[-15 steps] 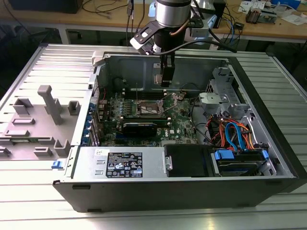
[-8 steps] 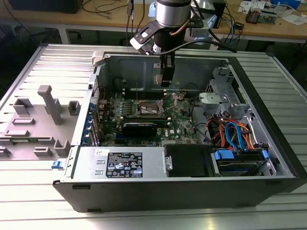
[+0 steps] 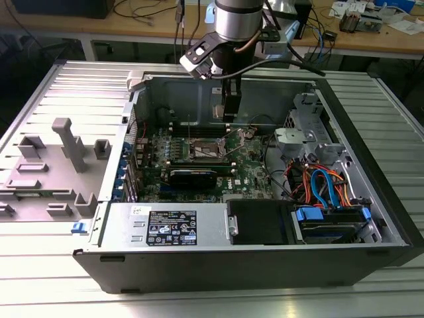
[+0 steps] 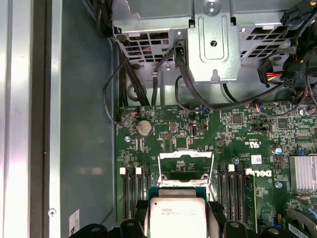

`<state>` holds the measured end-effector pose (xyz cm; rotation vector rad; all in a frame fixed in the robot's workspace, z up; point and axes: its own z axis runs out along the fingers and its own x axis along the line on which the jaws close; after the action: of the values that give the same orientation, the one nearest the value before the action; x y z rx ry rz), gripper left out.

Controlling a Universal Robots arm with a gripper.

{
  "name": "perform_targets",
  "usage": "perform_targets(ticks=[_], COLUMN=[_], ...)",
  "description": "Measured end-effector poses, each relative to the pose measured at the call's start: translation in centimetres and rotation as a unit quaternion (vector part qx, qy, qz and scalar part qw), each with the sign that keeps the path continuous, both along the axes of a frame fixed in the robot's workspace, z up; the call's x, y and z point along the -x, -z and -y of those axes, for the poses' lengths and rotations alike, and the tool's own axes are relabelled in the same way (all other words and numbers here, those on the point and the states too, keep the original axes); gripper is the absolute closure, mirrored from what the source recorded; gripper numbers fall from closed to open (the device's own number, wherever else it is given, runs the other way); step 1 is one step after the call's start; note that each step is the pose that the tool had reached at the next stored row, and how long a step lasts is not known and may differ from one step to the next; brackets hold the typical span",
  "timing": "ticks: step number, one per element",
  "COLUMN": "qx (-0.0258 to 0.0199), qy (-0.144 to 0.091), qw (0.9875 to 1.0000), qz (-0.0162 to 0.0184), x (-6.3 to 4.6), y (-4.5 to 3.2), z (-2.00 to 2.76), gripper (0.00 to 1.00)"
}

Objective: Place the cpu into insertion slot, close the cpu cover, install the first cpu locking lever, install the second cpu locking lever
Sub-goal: 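Place the cpu into insertion slot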

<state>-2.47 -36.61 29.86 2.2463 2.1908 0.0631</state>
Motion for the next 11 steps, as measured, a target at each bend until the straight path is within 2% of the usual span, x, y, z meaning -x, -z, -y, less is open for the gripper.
perform_targets(ticks=[4, 5, 7, 9, 11], qx=[0.0000, 0.0000, 0.0000, 0.0000, 0.0000], qy=[-0.012, -0.014, -0.016, -0.017, -0.017], qw=[0.9999, 0.9999, 0.9999, 0.9998, 0.9997], qz=[0.0002, 0.0018, 0.0050, 0.0134, 0.0169], x=[0.3, 0.4, 0.6, 1.2, 1.5], y=[0.74, 0.82, 0.94, 1.13, 1.20], z=[0.15, 0.21, 0.26, 0.29, 0.30], gripper=[0.46, 0.46, 0.46, 0.46, 0.46])
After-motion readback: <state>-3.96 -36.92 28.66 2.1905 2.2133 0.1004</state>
